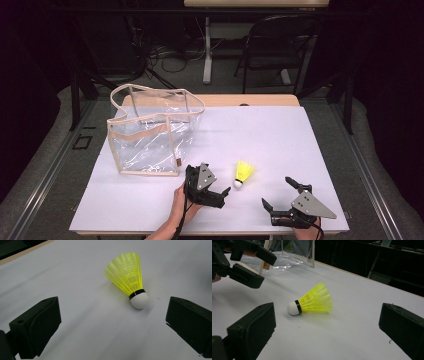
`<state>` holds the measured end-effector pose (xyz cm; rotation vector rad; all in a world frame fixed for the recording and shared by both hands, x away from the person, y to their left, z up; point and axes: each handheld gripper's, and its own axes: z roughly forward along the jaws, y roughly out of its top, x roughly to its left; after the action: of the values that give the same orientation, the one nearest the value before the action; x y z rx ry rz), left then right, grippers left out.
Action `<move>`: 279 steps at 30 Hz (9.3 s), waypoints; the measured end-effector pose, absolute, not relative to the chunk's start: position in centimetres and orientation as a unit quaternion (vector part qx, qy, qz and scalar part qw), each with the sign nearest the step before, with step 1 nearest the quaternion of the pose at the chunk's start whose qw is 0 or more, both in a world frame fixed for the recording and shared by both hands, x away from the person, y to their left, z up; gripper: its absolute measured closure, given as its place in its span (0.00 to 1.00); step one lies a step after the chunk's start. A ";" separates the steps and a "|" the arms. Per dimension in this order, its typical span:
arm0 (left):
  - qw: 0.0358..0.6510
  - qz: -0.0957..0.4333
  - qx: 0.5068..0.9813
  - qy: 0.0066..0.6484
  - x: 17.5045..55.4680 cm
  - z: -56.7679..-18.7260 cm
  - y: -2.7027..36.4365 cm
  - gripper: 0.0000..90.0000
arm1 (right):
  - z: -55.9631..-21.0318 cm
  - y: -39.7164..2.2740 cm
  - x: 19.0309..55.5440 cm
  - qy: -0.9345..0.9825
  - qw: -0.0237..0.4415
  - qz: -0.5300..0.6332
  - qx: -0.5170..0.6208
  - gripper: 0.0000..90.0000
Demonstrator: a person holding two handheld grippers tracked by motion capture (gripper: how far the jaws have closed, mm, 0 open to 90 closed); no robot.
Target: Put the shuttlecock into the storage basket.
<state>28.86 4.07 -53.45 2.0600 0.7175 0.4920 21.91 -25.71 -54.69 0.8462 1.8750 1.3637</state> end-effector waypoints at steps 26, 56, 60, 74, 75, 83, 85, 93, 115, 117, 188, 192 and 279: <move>0.417 0.173 0.847 0.282 29.5 -54.1 0.3 0.02 | -54.8 -25.8 22.0 0.720 0.326 0.518 0.327 0.01; 0.401 0.156 0.842 0.325 29.5 -55.2 -2.2 0.52 | -54.8 -25.8 22.0 0.721 0.329 0.515 0.325 0.01; 0.396 0.155 0.844 0.326 29.6 -55.4 -2.3 0.55 | -54.8 -25.8 22.0 0.722 0.329 0.514 0.326 0.01; 0.383 0.146 0.848 0.334 30.0 -56.0 -2.8 0.63 | -54.9 -25.7 22.0 0.722 0.329 0.514 0.326 0.01; 0.382 0.147 0.849 0.335 30.0 -56.1 -2.8 0.63 | -54.9 -25.7 22.0 0.722 0.329 0.514 0.326 0.01; 0.375 0.144 0.851 0.338 29.9 -56.3 -3.1 0.71 | -54.8 -25.7 22.0 0.723 0.329 0.513 0.325 0.01; 0.376 0.144 0.850 0.340 29.9 -56.3 -3.1 0.71 | -54.8 -25.7 22.0 0.723 0.329 0.513 0.325 0.01; 0.390 0.147 0.838 0.353 29.8 -56.2 -2.8 0.71 | -54.8 -25.7 22.0 0.724 0.329 0.512 0.325 0.01; 0.413 0.141 0.829 0.349 30.1 -55.3 -1.9 0.71 | -54.9 -25.7 22.0 0.724 0.328 0.513 0.326 0.01; 0.415 0.142 0.828 0.349 30.1 -55.2 -1.7 0.71 | -54.9 -25.7 22.0 0.723 0.328 0.513 0.325 0.01; 0.433 0.181 0.822 0.322 33.5 -50.9 4.4 0.72 | -55.1 -25.6 21.8 0.725 0.321 0.513 0.330 0.01; 0.432 0.187 0.821 0.322 33.9 -50.4 4.7 0.72 | -55.1 -25.6 22.0 0.724 0.320 0.515 0.330 0.01; 0.443 0.229 0.799 0.336 38.9 -44.1 6.9 0.72 | -55.4 -25.6 22.3 0.726 0.314 0.512 0.333 0.01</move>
<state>38.87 6.94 -44.10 1.9819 0.8332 0.5674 22.32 -25.61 -55.44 0.8786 1.9147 1.3494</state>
